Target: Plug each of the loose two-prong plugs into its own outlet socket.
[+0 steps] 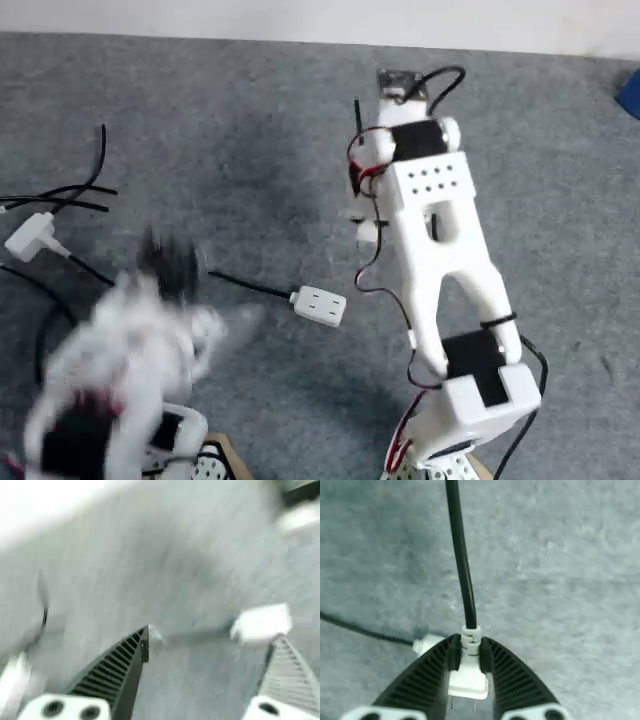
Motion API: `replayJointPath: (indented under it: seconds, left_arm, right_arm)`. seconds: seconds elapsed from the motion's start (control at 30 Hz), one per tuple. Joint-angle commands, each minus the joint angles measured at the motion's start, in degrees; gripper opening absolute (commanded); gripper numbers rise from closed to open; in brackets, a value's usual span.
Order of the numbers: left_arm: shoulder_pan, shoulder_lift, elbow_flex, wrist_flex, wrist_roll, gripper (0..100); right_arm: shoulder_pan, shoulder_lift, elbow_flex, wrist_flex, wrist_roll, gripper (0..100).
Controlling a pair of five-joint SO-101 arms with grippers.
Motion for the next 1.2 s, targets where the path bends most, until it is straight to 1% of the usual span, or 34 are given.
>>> replayJointPath:
  seconds: [0.0,0.07,0.13,0.37,0.5,0.63,0.77,0.87,1.07,1.17]
  left_arm:
    - [6.29,-17.98,17.89,-9.76,-0.44,40]
    - [6.29,-15.16,21.05,-14.95,-0.35,41]
    - [6.29,-13.32,21.85,-18.64,-0.18,42]
    - [6.46,-9.54,21.85,-28.04,-0.35,42]
    - [6.20,-4.79,23.96,-32.26,-0.44,42]
    - [3.65,-0.75,25.80,-36.92,-0.44,42]
    - [0.66,1.10,25.63,-37.63,-0.44,42]
    - [0.40,1.54,25.63,-37.63,-0.44,42]
    - [-0.48,1.54,25.80,-38.51,-0.44,42]
    - [-1.71,1.54,25.71,-38.59,-0.44,42]
  right_arm:
    - [-7.96,-9.01,3.74,-4.97,-2.73,0.6]
    - [-13.32,-11.74,5.49,-5.85,-2.55,0.6]
    - [-16.04,-13.05,7.34,-6.99,-2.55,0.6]
    - [-20.09,-12.70,13.93,-9.27,-1.76,0.6]
    - [-21.67,-13.05,12.88,-6.55,-1.23,0.6]
    - [-21.41,-12.97,4.44,1.27,0.18,0.6]
    - [-18.77,-12.97,-3.12,7.87,3.08,0.6]
    - [-17.54,-13.05,-7.60,12.09,6.95,0.6]
    - [-12.88,-15.78,-1.36,11.82,12.04,0.6]
    - [-10.86,-16.04,0.40,11.82,13.01,0.6]
